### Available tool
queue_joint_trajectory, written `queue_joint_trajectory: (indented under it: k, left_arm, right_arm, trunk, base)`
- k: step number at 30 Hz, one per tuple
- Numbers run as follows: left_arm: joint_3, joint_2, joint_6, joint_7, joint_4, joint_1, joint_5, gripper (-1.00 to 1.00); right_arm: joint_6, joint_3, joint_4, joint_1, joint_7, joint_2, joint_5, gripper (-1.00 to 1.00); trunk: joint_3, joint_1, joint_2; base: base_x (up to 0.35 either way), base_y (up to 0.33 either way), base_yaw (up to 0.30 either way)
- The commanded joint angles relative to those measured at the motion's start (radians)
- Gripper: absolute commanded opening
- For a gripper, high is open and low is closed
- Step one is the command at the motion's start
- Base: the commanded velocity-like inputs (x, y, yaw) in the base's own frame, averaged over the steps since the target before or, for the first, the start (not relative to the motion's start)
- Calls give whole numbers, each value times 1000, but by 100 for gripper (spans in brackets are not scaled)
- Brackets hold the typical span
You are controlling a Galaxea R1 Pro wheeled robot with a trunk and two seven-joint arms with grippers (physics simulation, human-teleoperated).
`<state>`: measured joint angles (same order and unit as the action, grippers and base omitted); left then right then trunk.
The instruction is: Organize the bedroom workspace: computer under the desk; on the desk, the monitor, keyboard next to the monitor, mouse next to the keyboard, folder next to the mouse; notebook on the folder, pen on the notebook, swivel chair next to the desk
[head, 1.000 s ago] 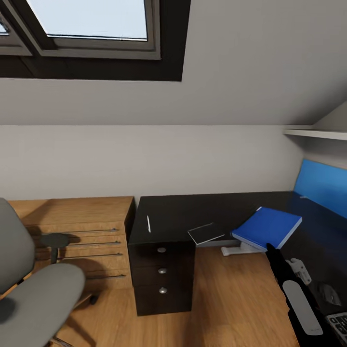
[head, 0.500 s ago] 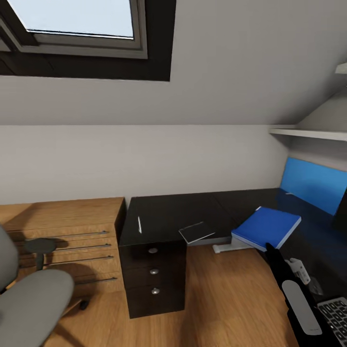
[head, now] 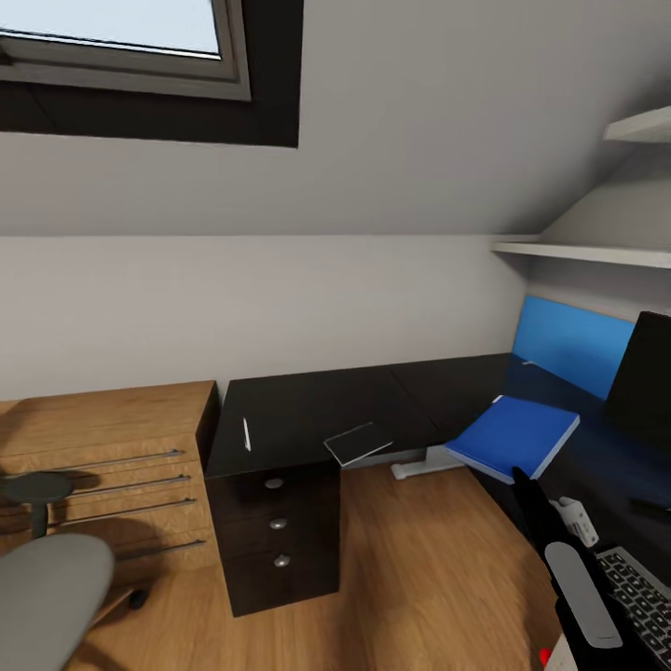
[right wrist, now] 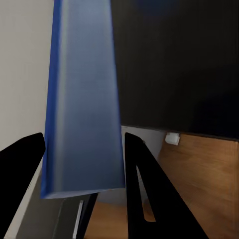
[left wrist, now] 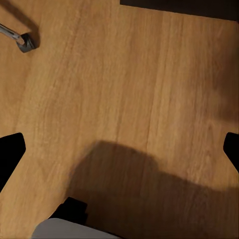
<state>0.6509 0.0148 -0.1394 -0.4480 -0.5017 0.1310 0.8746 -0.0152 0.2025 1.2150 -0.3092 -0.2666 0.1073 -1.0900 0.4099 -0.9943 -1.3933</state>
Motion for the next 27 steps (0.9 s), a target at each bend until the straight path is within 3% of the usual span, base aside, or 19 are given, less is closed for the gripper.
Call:
queue_joint_trajectory:
  k: [1,4,12,24,27]
  left_arm:
    - [9,1,-6,-6,-1,1,11,100]
    - [9,1,-6,-6,-1,1,11,100]
    - [9,0,-6,-6,-1,1,11,100]
    - [9,0,-6,-6,-1,1,11,100]
    - [9,0,-6,-6,-1,1,11,100]
  right_arm:
    - [-2,0,1,-1,-4,0,-6,-100]
    - [-2,-6,3,-1,6,0,-5,-100]
    - [-2,-8,2,-1,138,-1,-4,-100]
    - [-2,-10,-2,-1,142,-3,-5,-100]
    - [5,-11,-65,-22,136,-14,-6,-100]
  trunk:
    - [2,0,-1]
    - [4,0,-1]
    - [4,0,-1]
    - [4,0,-1]
    - [4,0,-1]
  base:
    - [0,0,-182]
    - [0,0,-83]
    - [0,0,-9]
    - [0,0,0]
    - [0,0,0]
